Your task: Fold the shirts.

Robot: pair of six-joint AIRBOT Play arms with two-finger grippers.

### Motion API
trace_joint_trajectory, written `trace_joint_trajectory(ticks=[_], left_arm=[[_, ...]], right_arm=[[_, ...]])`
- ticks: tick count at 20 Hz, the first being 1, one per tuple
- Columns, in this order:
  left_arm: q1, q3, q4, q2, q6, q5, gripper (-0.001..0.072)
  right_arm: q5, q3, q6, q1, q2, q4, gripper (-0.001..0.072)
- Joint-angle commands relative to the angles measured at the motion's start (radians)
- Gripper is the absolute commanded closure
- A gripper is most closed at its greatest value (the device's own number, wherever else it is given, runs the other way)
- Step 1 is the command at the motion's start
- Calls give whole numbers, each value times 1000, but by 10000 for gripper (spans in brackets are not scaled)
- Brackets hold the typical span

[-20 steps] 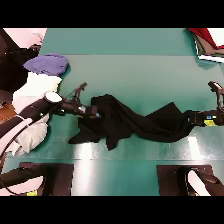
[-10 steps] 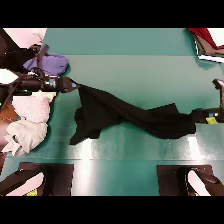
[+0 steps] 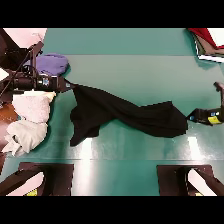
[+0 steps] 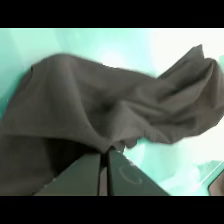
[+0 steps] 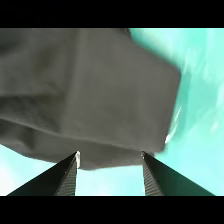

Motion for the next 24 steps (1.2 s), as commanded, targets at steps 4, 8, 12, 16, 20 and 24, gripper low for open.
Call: trace_joint_trajectory(ticks=[4, 8, 12, 16, 20, 24], left_arm=[[2, 1, 39, 0, 0, -36, 682], [2, 0, 41, -2, -6, -35, 682], [3, 8, 44, 2, -46, -31, 683], [3, 252, 52, 2, -80, -92, 684], [3, 660, 49, 2, -113, -174, 683], [3, 1015, 26, 4, -173, -199, 683]], right_arm=[[-32, -83, -69, -125, -169, 61, 255], [-81, -83, -71, -85, -241, 111, 272], [-138, -79, -120, -22, -193, 114, 697], [-127, 111, -82, -6, -8, 114, 699], [-127, 462, -19, -6, 131, 115, 699], [-127, 742, -11, -6, 193, 114, 699]])
